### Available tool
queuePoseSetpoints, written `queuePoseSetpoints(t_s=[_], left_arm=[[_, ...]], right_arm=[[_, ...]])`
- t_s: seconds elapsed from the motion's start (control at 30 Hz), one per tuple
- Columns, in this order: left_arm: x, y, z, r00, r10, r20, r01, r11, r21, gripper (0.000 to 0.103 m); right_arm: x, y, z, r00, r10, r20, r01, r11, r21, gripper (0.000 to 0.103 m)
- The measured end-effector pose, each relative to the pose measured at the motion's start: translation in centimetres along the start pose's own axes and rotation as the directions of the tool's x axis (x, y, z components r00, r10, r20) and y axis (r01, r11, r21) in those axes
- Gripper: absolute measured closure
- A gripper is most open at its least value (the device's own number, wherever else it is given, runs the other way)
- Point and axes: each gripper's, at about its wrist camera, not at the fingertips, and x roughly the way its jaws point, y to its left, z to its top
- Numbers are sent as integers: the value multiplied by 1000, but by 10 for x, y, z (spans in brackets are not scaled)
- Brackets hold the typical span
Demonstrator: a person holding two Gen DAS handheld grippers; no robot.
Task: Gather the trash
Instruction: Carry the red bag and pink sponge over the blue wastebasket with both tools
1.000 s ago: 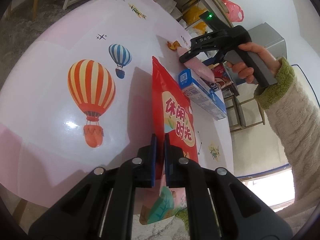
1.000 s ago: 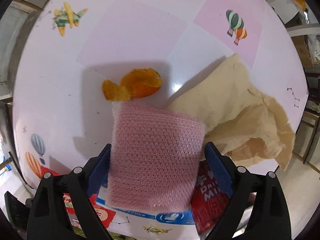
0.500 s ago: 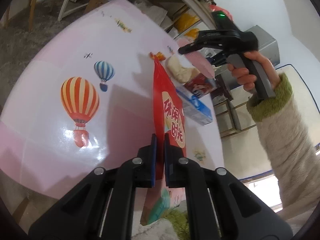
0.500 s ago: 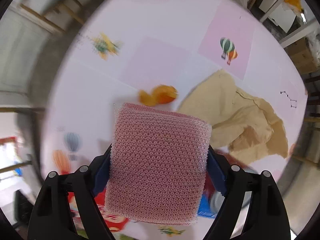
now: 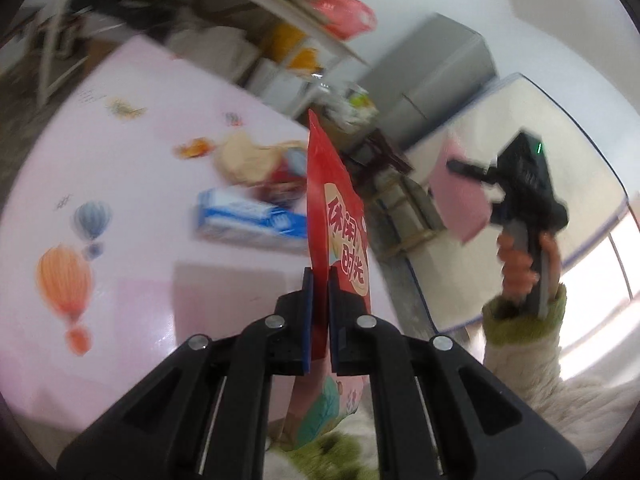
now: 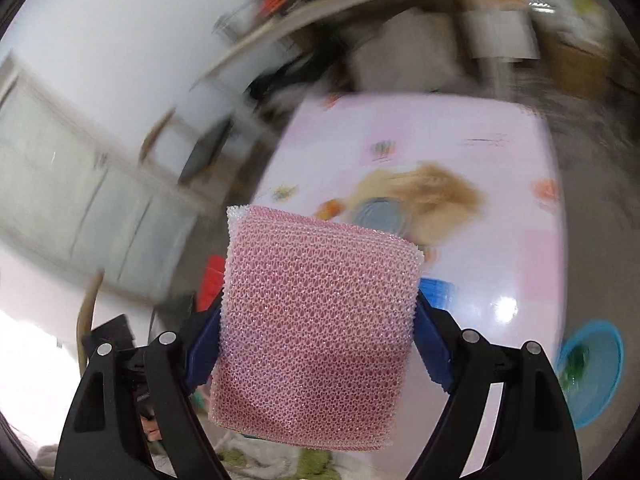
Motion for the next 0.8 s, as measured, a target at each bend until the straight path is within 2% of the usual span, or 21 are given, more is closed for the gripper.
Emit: queuePoseSetpoints(t_s=[0.07,0.1,0.2,0.3,0.47,0.5,0.57,0.63,0.67,0.8], left_arm=[[19,-22,9,999,-32,-23,34,998,60,98],[31,-35,13,998,-42,-38,45,995,93,98],[79,-77,25,992,-55,-114,76,979,188,98],[140,-125,28,976,-53,-213,109,959,263,98],[233,-193,9,942,24,-334,112,917,382,98],[260,-208,1,927,49,-372,116,906,408,98],[298,-226,-9,908,105,-405,94,892,442,98],[343,-242,-25,877,172,-448,77,872,484,98],[365,-249,-32,858,205,-471,65,866,495,98],[448,-255,-59,758,311,-573,13,871,491,98]], right_arm=[[-29,-42,-19,997,-22,69,13,992,122,22],[-49,-72,-34,993,-40,115,15,978,208,22],[-79,-132,-74,978,-92,188,16,928,371,22],[-96,-201,-127,962,-149,230,-1,839,545,22],[-95,-284,-204,944,-233,231,-8,688,725,22],[-92,-297,-219,942,-245,227,-10,658,753,22],[-82,-317,-240,944,-246,222,-24,617,787,22],[-78,-336,-261,944,-248,216,-37,573,819,22],[-76,-343,-270,944,-248,216,-43,557,829,22],[-61,-365,-295,945,-248,212,-63,499,864,22]])
